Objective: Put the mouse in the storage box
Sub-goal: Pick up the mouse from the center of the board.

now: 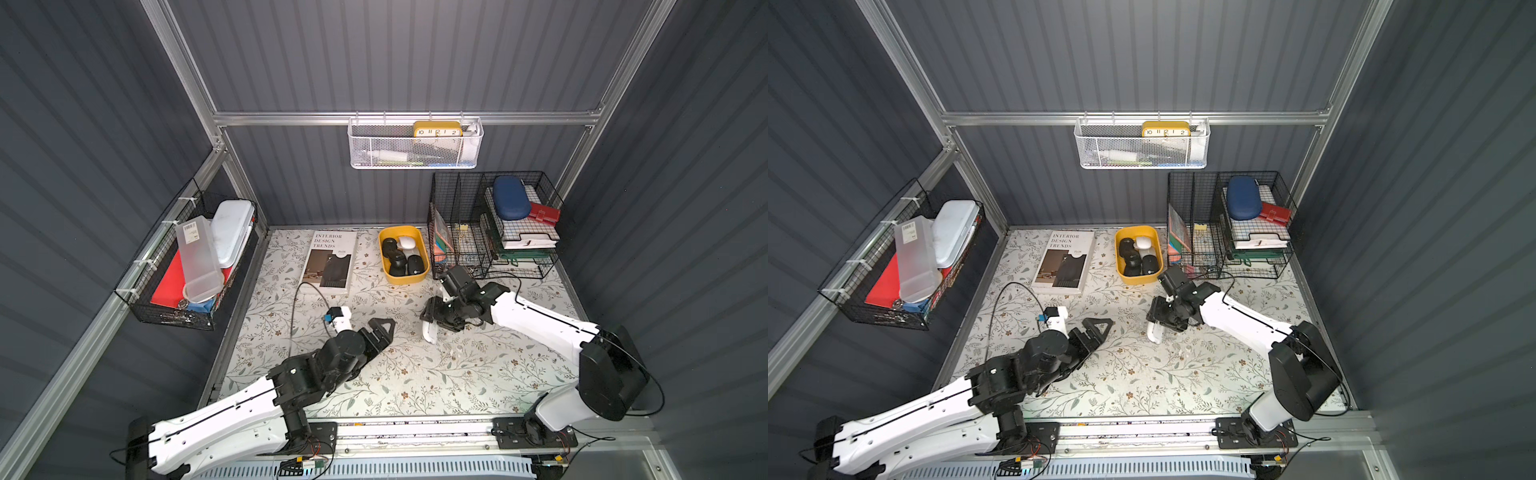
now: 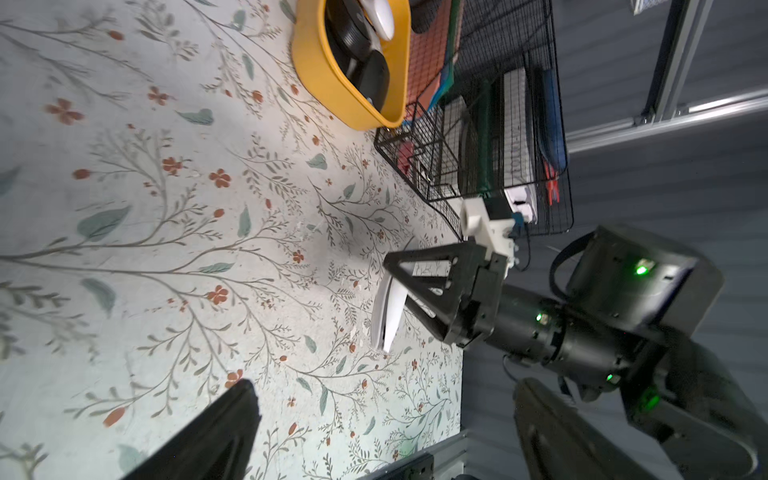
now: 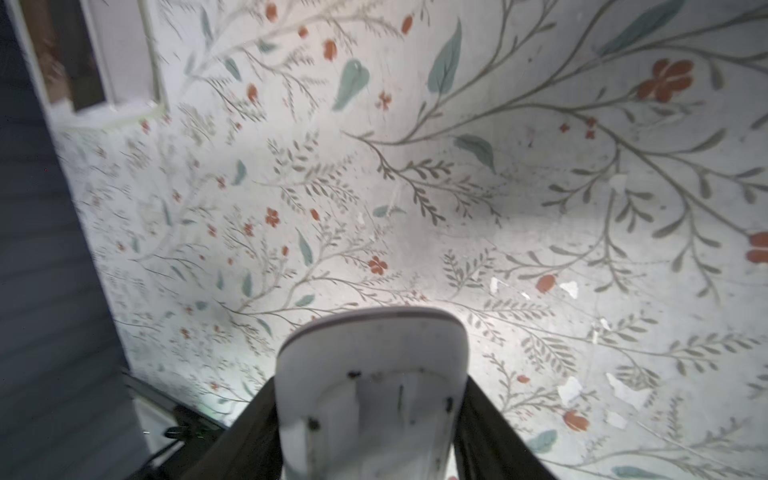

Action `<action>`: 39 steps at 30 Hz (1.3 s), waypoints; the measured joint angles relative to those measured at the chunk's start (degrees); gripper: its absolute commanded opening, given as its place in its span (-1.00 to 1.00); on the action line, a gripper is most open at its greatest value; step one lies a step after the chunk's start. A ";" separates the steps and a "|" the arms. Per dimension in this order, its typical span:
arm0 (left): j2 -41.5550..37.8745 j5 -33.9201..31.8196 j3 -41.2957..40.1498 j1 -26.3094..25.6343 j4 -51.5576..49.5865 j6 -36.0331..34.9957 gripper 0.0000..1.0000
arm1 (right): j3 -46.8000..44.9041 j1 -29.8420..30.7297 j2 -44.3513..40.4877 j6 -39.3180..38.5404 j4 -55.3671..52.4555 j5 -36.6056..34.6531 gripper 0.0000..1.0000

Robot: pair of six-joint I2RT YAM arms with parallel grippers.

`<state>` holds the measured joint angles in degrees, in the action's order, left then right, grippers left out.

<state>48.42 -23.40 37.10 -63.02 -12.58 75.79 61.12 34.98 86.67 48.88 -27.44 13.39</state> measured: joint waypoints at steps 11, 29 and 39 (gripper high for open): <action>15.67 4.61 1.46 0.85 20.83 -17.57 0.93 | -5.46 -4.98 -3.91 18.91 16.44 7.23 -0.08; 19.91 5.31 2.49 5.62 28.85 -30.75 0.71 | -10.36 -5.09 -8.13 30.56 24.09 15.28 -0.08; 26.01 6.67 6.45 5.64 29.81 -36.33 0.38 | -10.36 -5.09 -8.17 31.69 25.77 16.39 -0.08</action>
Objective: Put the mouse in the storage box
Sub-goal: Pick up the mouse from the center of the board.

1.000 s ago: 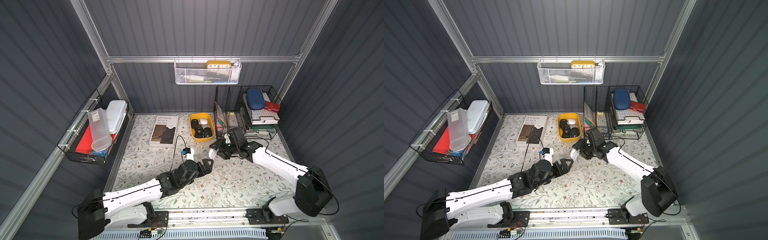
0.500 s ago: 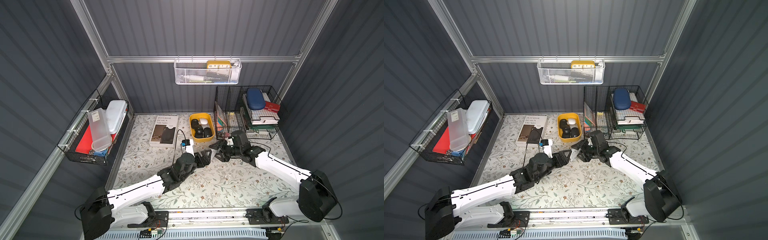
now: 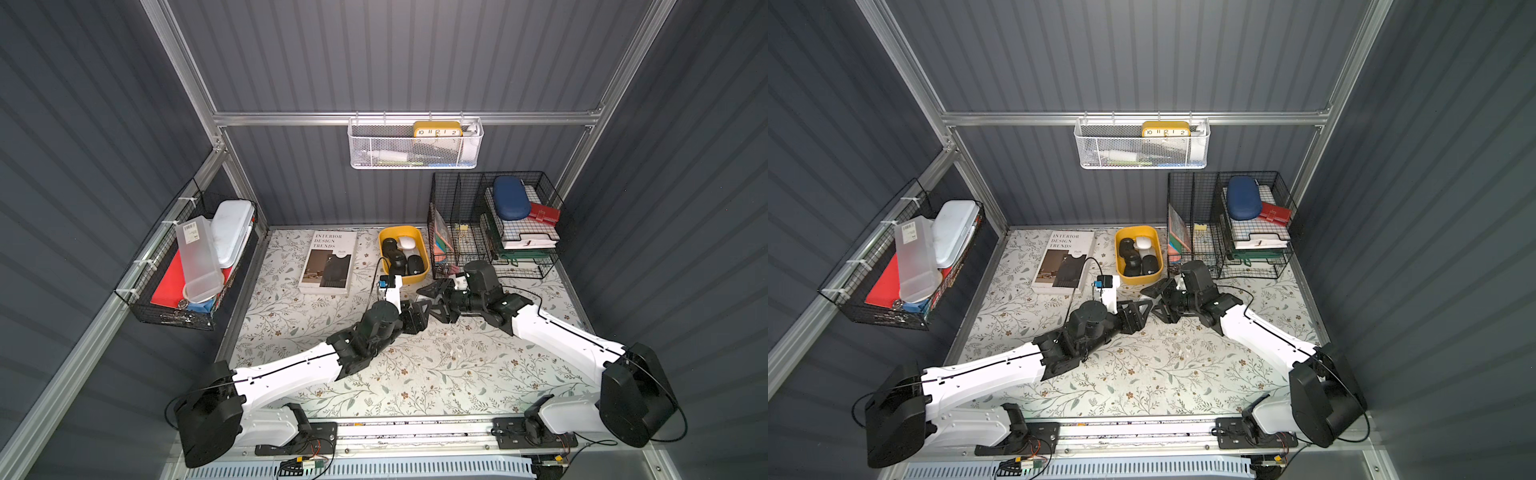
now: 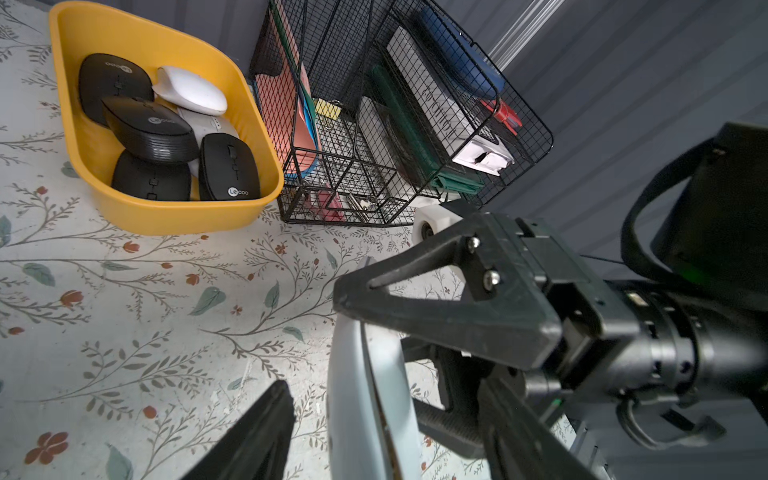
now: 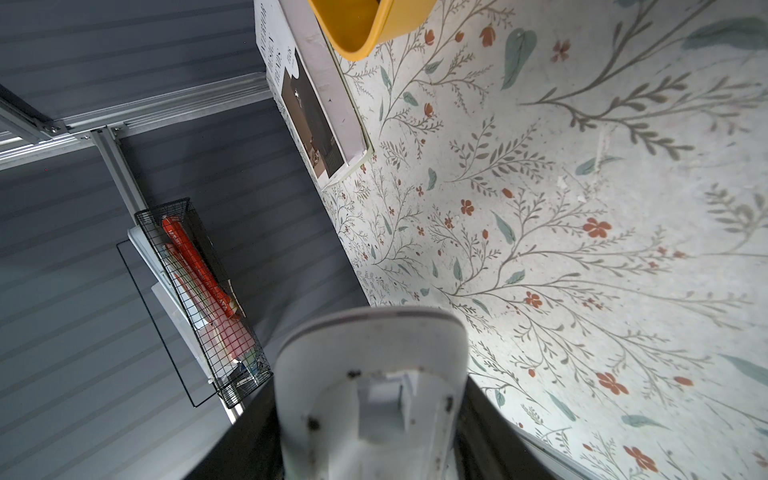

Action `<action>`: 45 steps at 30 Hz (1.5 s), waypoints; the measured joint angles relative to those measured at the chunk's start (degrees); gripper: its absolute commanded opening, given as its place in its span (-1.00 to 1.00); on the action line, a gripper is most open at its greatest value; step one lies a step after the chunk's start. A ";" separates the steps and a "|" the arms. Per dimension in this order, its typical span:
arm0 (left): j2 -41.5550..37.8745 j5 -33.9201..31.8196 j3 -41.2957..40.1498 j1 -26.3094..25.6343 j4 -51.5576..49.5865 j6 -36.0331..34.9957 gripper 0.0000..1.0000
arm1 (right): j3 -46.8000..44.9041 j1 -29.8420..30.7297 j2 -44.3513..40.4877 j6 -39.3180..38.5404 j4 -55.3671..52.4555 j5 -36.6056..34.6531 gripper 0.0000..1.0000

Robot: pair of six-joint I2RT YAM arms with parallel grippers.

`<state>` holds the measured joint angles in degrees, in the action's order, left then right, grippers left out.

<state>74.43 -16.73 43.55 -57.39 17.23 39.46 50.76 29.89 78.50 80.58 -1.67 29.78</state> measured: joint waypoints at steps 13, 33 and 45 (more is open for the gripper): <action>2.69 -1.03 0.98 0.00 -0.20 -1.99 -0.03 | 0.00 0.22 -0.17 0.96 0.46 0.07 -0.07; 5.46 -3.10 2.91 -0.24 -2.12 -3.93 -0.66 | 0.00 0.68 -0.24 1.40 -0.22 -1.11 0.73; 9.27 -4.39 12.59 8.96 -6.82 -3.58 -0.64 | -0.24 -12.44 -14.25 -10.43 -14.38 -8.13 0.98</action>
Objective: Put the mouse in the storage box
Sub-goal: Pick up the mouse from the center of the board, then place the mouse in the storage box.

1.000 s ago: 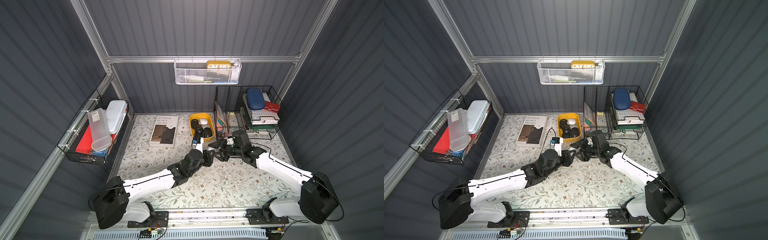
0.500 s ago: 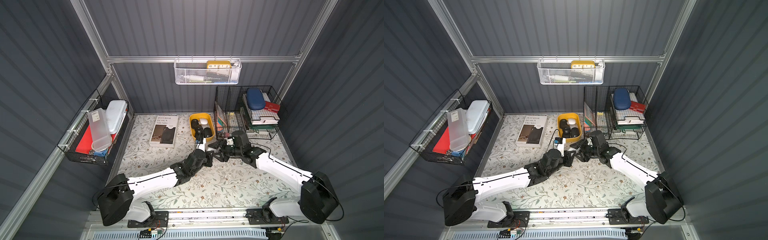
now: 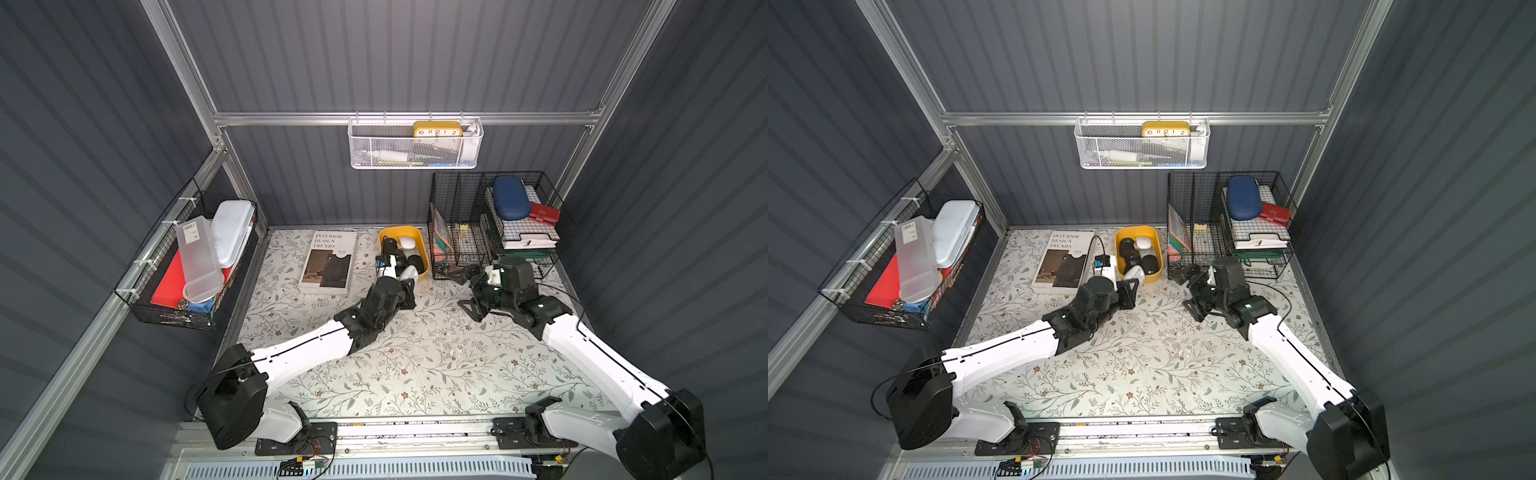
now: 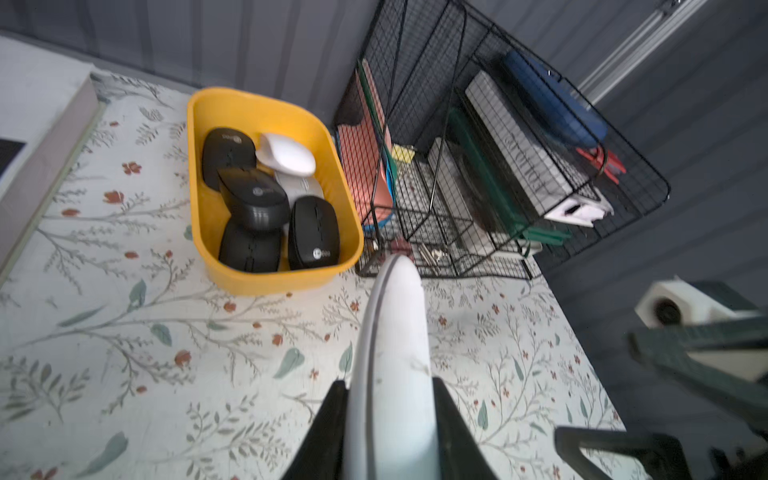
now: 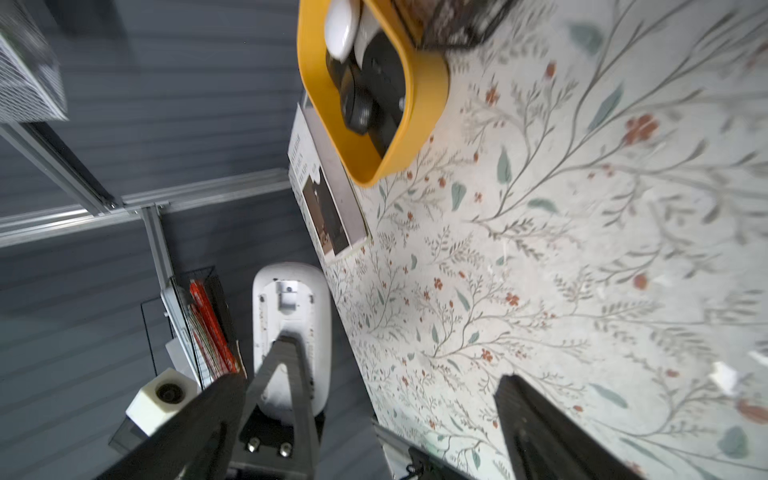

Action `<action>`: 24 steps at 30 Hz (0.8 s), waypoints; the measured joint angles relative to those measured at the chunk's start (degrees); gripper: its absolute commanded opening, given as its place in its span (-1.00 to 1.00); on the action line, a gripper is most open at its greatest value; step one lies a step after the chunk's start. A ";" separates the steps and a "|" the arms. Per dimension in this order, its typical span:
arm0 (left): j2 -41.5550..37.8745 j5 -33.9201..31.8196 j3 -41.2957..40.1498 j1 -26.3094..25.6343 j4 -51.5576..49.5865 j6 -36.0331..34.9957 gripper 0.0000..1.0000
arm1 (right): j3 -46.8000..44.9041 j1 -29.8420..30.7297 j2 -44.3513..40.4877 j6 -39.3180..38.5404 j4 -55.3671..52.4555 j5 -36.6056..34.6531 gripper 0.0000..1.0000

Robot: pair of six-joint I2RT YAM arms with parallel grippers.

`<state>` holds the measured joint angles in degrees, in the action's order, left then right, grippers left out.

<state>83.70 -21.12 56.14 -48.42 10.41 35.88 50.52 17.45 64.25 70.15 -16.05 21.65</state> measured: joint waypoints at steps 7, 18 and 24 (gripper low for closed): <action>18.95 -3.34 23.10 6.36 -10.34 -2.84 -0.71 | -0.31 -4.63 -5.33 -8.68 -8.74 -3.52 0.97; 40.33 -14.19 50.27 9.55 -29.31 -8.35 -0.68 | -4.98 -5.05 -7.41 -12.46 -11.15 -3.43 0.98; 48.50 -20.24 59.06 10.25 -35.30 -11.76 -0.64 | -5.27 -5.05 -8.09 -13.29 -11.10 -3.26 0.98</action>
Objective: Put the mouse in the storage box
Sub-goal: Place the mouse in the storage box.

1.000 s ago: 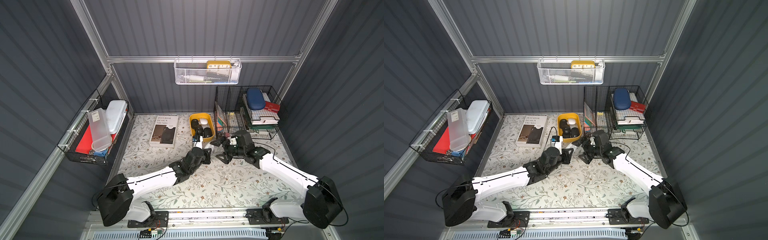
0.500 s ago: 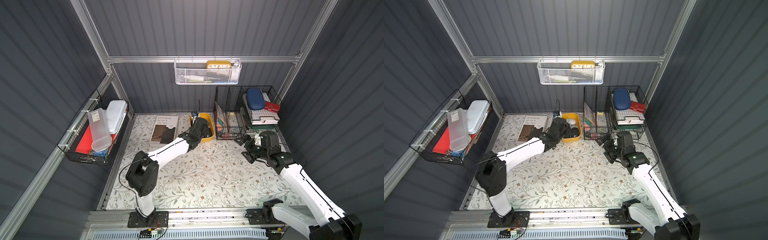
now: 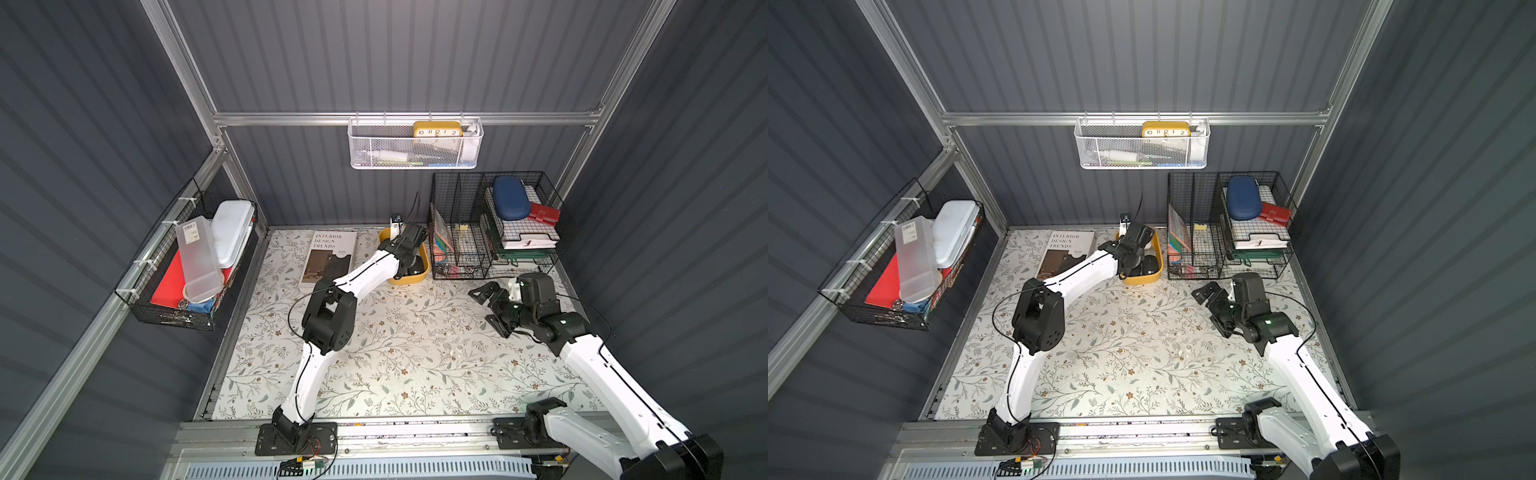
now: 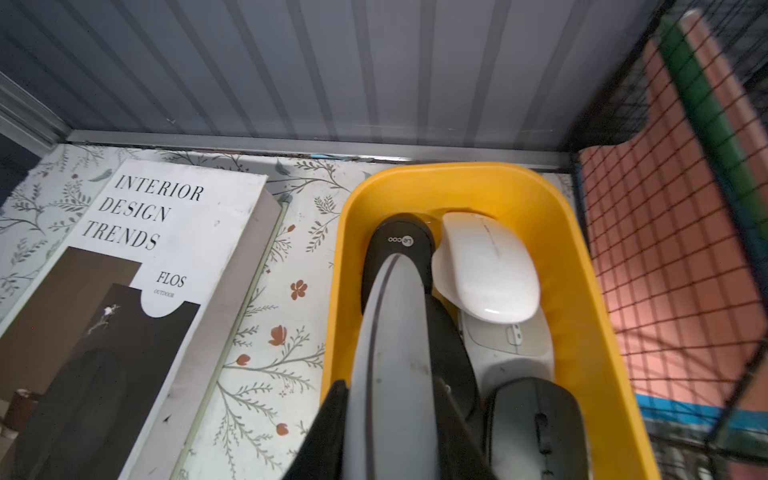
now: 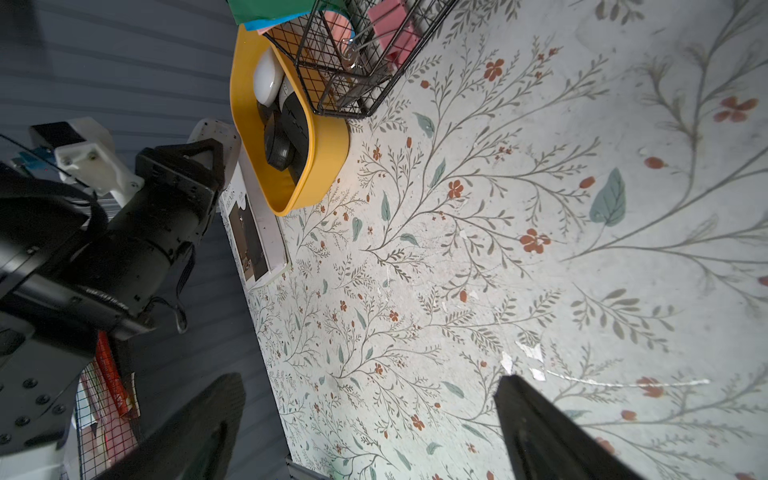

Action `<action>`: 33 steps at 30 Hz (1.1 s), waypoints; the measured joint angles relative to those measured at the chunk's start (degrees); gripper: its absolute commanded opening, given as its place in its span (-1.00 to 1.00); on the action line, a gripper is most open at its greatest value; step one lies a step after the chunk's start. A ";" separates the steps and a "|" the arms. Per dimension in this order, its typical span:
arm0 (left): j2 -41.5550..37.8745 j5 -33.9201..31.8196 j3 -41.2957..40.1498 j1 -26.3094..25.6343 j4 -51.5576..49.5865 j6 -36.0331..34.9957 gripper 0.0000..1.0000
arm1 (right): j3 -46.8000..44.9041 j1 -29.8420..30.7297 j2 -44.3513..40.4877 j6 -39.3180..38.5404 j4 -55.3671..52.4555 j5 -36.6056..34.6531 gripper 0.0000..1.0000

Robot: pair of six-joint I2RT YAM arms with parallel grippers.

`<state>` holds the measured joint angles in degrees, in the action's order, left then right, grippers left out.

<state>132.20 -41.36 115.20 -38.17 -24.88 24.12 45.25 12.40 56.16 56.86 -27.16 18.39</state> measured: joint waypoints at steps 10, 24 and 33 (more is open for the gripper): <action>7.10 -5.44 5.53 0.02 -1.75 -6.25 -0.52 | -0.94 -0.20 -0.33 -1.84 -0.31 0.66 0.98; 10.56 -5.70 8.68 0.28 -0.07 -13.05 0.20 | -2.14 -0.20 -0.33 -2.14 -0.35 0.85 0.98; 10.58 -2.43 8.74 0.28 1.68 -13.68 0.24 | -2.84 -0.20 -0.33 -2.14 -0.35 1.09 0.97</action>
<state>142.78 -43.79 123.94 -37.89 -23.20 10.44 42.41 12.21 55.83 54.72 -27.51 19.49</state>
